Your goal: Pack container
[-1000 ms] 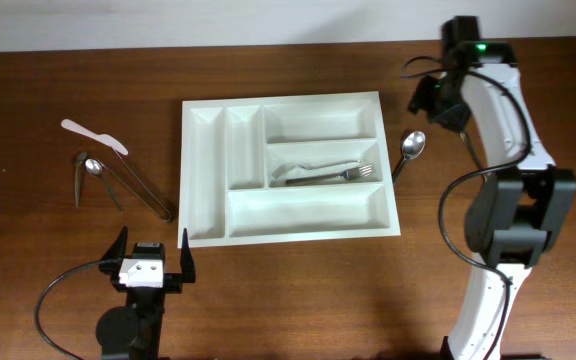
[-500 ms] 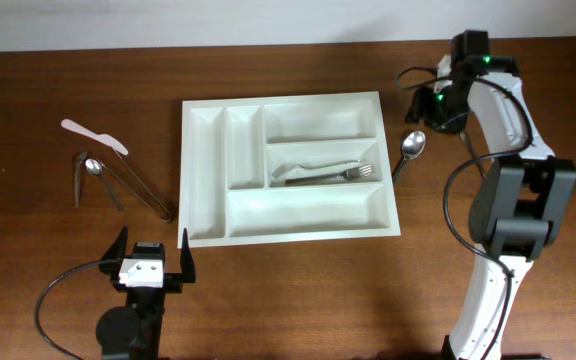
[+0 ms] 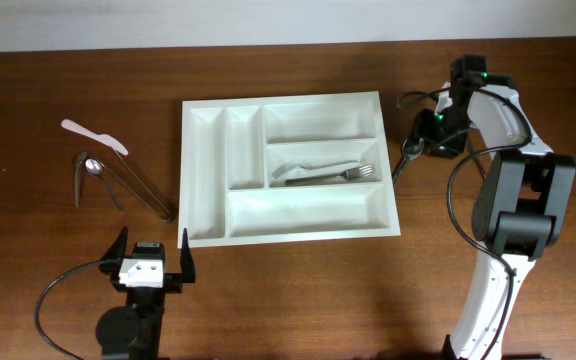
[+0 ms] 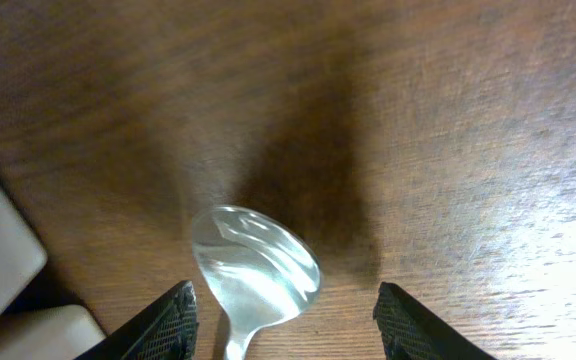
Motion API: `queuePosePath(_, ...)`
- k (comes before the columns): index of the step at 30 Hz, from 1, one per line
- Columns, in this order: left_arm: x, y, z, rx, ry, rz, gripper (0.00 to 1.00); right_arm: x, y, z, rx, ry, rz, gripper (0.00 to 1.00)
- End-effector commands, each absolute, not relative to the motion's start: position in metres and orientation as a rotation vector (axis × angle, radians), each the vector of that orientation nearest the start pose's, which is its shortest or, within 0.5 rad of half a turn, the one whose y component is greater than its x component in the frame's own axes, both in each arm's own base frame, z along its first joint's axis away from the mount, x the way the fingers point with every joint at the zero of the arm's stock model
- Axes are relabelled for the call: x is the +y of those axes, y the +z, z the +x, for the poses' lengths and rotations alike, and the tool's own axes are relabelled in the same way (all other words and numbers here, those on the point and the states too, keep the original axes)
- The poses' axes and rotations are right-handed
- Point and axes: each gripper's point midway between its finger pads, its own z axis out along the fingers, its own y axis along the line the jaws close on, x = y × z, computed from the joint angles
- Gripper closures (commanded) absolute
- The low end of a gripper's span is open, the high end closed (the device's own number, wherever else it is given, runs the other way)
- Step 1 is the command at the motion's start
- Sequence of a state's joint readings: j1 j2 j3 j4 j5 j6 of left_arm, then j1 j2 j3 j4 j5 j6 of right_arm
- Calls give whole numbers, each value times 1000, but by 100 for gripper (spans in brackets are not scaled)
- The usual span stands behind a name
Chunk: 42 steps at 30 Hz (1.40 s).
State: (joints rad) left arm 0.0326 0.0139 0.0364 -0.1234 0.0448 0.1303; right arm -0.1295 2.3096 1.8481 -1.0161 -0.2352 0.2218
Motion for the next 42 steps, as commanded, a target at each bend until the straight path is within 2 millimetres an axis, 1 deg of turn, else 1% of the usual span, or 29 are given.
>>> queuePosePath(1, 0, 157, 244, 1667, 79, 104, 1, -18, 0, 456, 3024, 380, 564, 43)
queuePosePath(5, 0, 157, 244, 1667, 79, 104, 1, -18, -10, 454, 3022, 381, 563, 48)
queuePosePath(9, 0, 157, 244, 1667, 79, 104, 1, -19, -13, 462, 2987, 380, 549, 54)
queuePosePath(17, 0, 157, 244, 1667, 79, 104, 1, -20, -10, 481, 2909, 393, 513, 57)
queuePosePath(22, 0, 157, 244, 1667, 79, 103, 1, -20, -8, 489, 2876, 396, 501, 59)
queuePosePath(28, 0, 157, 244, 1667, 79, 104, 1, -21, -10, 492, 2865, 395, 496, 81)
queuePosePath(36, 0, 157, 244, 1667, 79, 103, 1, -21, -10, 493, 2857, 394, 494, 89)
queuePosePath(39, 0, 157, 244, 1667, 79, 104, 1, -21, -9, 494, 2855, 393, 492, 96)
queuePosePath(42, 0, 157, 244, 1667, 79, 104, 1, -22, -9, 494, 2854, 393, 493, 96)
